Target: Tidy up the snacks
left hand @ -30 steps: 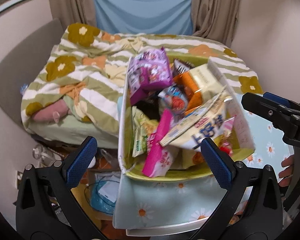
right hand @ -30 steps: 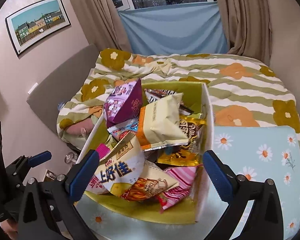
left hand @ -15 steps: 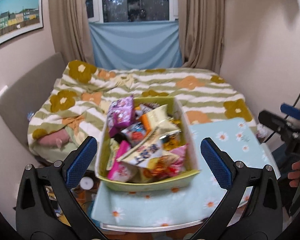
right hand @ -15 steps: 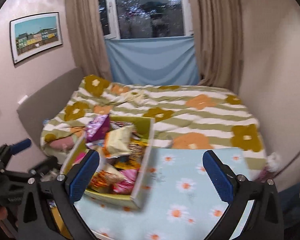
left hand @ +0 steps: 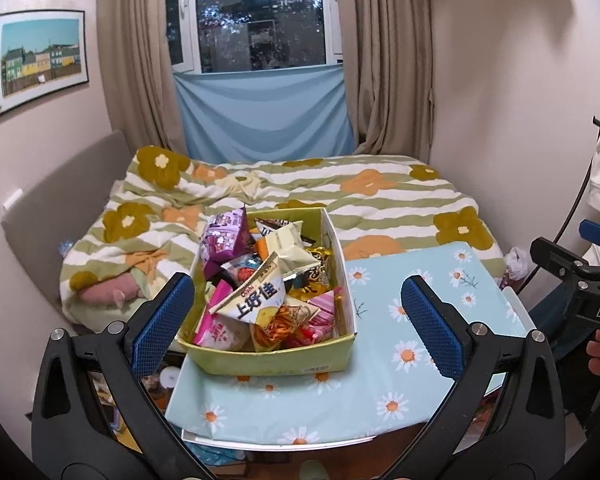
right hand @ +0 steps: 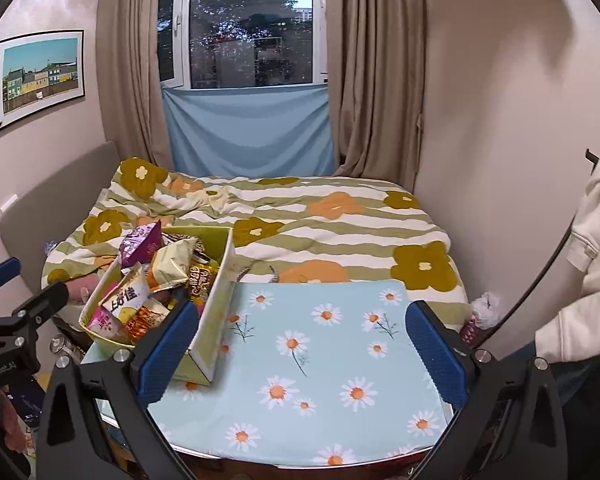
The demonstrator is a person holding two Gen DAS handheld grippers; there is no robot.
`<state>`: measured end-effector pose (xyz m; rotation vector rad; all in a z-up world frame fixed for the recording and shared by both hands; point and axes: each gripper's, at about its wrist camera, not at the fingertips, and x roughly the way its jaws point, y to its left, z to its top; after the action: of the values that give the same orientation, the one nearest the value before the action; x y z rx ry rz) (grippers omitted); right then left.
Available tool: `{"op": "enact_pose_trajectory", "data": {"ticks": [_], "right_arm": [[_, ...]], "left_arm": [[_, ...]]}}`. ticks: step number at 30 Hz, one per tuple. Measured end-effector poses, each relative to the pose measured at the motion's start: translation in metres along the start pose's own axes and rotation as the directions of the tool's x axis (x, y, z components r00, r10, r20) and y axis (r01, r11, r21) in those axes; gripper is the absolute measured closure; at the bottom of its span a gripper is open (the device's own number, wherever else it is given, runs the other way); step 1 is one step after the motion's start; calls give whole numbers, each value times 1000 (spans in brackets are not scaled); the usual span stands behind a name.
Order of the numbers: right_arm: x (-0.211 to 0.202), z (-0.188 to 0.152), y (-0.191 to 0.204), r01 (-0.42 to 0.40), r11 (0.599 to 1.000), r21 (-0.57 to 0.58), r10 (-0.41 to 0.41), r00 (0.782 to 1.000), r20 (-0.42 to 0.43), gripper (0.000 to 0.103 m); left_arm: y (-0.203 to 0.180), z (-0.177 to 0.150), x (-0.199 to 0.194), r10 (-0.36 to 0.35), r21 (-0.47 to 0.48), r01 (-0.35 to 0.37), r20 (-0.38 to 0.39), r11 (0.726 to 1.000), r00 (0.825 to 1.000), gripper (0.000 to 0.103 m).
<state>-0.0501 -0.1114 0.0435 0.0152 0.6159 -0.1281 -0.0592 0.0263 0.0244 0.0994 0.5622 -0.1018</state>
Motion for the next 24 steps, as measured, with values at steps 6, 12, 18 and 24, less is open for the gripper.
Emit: {"op": "enact_pose_trajectory", "data": {"ticks": [6, 12, 18, 24], "right_arm": [[-4, -4, -3, 9, 1000, 8, -9, 1000, 6, 0], [-6, -6, -5, 12, 1000, 13, -12, 1000, 13, 0], [-7, -6, -4, 12, 1000, 13, -13, 1000, 13, 0], [-6, -6, -3, 15, 1000, 12, -15, 1000, 13, 0]], "left_arm": [[-4, 1, -4, 1, 0, -1, 10, 1000, 1000, 0], [-5, 2, -6, -3, -1, 3, 12, 1000, 1000, 0], [-5, 2, -6, -3, -4, 3, 12, 1000, 1000, 0], [-7, 3, -6, -4, -12, 4, 8, 1000, 1000, 0]]}}
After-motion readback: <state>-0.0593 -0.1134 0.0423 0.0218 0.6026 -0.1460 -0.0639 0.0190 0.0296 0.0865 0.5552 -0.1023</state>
